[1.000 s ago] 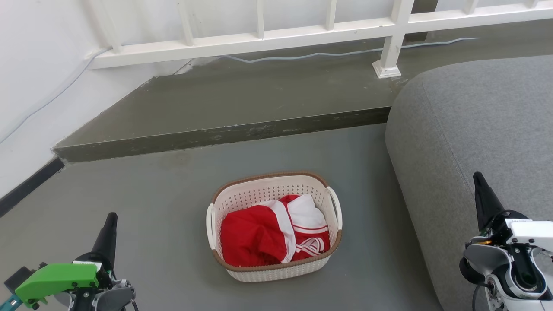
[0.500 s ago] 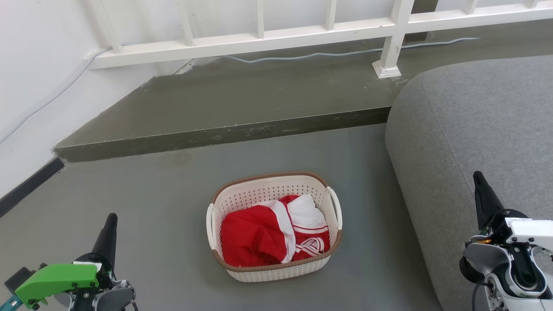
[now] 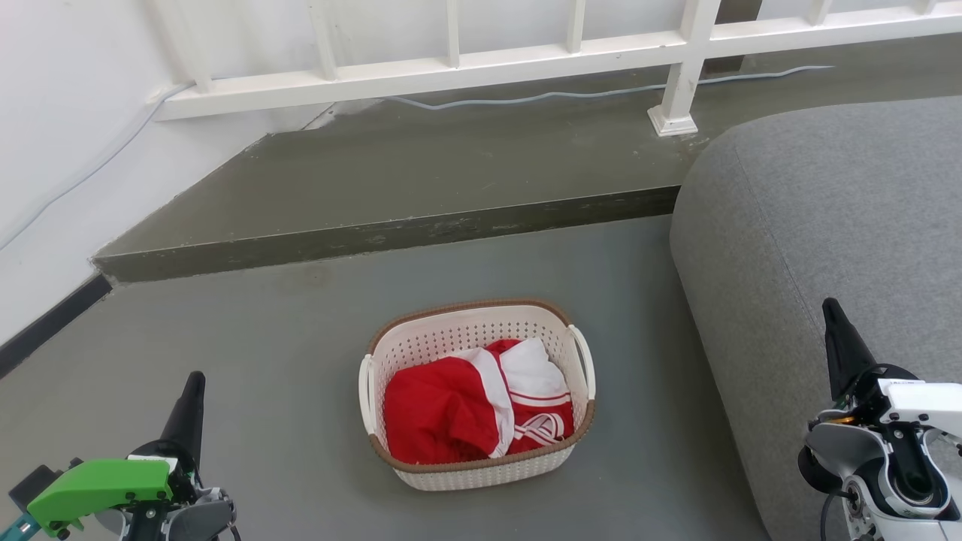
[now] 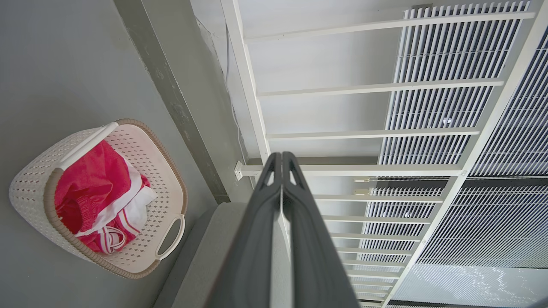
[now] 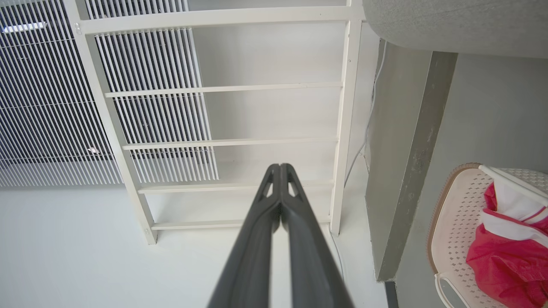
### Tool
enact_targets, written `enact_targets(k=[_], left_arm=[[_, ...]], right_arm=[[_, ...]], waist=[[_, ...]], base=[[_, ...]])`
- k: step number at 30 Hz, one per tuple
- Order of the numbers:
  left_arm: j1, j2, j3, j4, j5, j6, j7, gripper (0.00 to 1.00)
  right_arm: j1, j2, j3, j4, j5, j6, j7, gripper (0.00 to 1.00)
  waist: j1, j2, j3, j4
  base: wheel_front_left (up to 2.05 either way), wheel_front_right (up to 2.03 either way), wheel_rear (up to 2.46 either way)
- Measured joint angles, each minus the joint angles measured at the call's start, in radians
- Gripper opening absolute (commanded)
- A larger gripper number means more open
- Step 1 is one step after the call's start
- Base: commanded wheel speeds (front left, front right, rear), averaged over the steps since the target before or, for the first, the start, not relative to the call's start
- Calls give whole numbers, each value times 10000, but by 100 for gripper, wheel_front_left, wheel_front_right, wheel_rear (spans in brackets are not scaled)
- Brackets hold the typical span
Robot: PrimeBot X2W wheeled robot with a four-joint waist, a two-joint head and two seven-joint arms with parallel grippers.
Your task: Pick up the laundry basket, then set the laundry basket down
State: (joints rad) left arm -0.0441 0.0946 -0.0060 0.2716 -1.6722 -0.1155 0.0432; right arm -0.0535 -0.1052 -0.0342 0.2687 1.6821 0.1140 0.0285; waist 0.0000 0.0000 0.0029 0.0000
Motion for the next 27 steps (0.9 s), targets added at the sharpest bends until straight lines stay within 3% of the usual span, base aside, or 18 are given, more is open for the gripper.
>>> enact_targets(k=[27], left_arm=[[-22, -31, 15, 48, 0, -2, 2, 0]], right_arm=[[-7, 25, -35, 50, -2, 2, 2, 0]], waist=[[0, 0, -2, 0]], base=[[0, 0, 0]])
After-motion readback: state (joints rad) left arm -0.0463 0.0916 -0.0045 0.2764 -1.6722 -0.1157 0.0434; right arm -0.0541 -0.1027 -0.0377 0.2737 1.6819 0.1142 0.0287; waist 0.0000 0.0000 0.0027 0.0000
